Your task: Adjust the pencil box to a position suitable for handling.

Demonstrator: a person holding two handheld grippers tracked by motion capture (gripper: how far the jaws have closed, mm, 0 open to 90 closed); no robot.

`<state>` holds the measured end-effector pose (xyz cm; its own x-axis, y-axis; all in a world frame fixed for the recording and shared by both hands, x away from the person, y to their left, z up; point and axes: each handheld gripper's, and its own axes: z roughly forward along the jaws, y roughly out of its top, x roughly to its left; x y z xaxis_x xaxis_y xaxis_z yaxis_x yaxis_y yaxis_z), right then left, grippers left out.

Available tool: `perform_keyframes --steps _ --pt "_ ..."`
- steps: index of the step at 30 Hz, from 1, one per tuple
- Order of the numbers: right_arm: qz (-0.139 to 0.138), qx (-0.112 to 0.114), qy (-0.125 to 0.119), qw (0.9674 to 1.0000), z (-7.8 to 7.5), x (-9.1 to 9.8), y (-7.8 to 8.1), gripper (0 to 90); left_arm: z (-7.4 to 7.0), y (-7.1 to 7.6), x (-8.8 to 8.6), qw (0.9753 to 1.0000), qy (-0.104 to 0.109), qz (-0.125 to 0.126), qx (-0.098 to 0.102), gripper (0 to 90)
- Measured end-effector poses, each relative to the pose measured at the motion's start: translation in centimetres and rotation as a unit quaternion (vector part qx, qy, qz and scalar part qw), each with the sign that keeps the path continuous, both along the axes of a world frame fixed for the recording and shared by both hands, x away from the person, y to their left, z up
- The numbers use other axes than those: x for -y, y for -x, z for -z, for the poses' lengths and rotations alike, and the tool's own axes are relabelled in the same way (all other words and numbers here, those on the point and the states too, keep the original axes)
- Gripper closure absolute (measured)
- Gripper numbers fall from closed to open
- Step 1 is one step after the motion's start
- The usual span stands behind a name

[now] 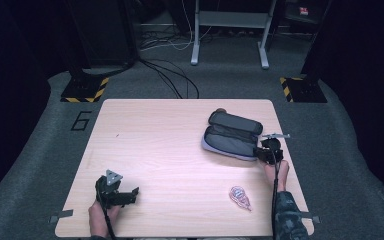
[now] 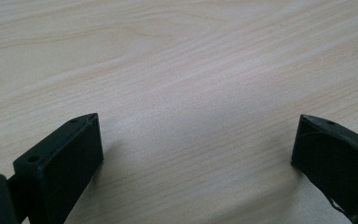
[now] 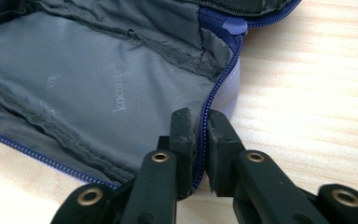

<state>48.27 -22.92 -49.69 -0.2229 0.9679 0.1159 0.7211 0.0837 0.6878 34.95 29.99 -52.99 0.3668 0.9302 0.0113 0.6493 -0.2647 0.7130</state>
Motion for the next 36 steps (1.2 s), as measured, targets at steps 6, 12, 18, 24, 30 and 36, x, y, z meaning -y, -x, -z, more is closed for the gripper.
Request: perform_keyframes --steps 6,12,18,24,30,36 --pt "-0.008 0.004 0.011 0.9999 0.0 -0.5 0.2 85.4 0.0 0.0 0.0 1.0 0.0 0.0 0.0 1.7" --pt "-0.032 0.009 0.019 0.9993 0.1 -1.2 0.6 85.9 0.0 0.0 0.0 1.0 0.0 0.0 0.0 1.7" --pt "-0.06 0.013 0.018 0.998 0.0 -2.4 1.0 87.0 0.0 0.0 0.0 1.0 0.002 -0.001 0.003 1.7" --pt "-0.079 0.013 0.014 0.9967 0.0 -4.3 1.8 86.6 0.0 0.0 0.0 1.0 0.001 0.0 0.002 1.7" --pt "-0.097 0.016 0.008 0.9952 0.1 -6.1 2.7 84.2 0.0 0.0 0.0 1.0 0.0 0.0 0.002 1.7" --pt "-0.108 0.017 0.0 0.9941 0.2 -7.7 3.2 82.5 0.0 0.0 0.0 1.0 0.0 0.0 0.002 1.7"
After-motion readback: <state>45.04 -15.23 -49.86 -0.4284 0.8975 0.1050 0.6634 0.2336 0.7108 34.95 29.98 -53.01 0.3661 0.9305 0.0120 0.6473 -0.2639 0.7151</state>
